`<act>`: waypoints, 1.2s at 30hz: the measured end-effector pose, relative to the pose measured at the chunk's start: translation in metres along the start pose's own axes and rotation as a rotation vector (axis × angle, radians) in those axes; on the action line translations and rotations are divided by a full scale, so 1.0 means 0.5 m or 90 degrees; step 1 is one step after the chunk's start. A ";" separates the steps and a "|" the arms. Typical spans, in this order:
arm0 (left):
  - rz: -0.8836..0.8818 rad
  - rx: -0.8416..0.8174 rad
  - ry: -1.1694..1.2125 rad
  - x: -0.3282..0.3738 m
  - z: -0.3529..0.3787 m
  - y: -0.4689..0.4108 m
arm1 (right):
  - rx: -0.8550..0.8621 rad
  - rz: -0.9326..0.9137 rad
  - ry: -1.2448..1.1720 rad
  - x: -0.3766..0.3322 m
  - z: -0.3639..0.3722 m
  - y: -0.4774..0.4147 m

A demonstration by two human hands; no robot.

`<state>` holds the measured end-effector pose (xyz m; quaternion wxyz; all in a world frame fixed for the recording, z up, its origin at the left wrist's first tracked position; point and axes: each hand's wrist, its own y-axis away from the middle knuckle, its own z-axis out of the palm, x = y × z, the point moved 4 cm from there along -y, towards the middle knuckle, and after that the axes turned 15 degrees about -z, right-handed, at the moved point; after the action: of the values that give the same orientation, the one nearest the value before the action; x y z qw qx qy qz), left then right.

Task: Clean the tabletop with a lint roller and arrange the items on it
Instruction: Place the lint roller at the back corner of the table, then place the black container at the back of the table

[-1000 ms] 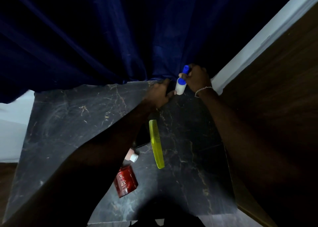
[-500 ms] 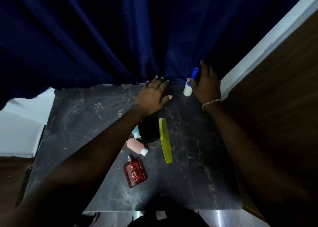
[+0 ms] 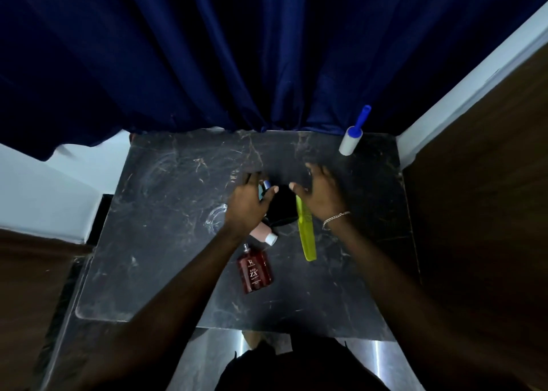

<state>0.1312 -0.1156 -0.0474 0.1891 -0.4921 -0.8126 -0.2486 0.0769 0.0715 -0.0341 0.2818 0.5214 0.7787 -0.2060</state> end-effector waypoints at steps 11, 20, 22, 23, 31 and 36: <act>-0.351 -0.119 0.122 -0.043 0.094 0.017 | -0.156 0.224 -0.177 0.047 0.138 0.015; -0.394 -0.106 0.163 -0.032 0.105 0.029 | -0.153 0.259 -0.307 0.081 0.165 0.021; -0.402 -0.100 0.174 -0.031 0.101 0.032 | -0.133 0.250 -0.319 0.086 0.162 0.026; -0.400 -0.098 0.181 -0.031 0.098 0.033 | -0.120 0.247 -0.322 0.088 0.159 0.028; -0.367 -0.115 0.282 -0.045 0.035 0.013 | -0.095 0.170 -0.342 0.037 0.135 -0.005; -0.302 -0.101 0.369 -0.091 -0.032 -0.034 | -0.106 0.111 -0.354 -0.037 0.159 -0.055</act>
<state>0.1370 -0.1639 -0.0633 0.3094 -0.2125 -0.7953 -0.4761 0.0745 -0.0007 -0.0813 0.5427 0.4848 0.6382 -0.2511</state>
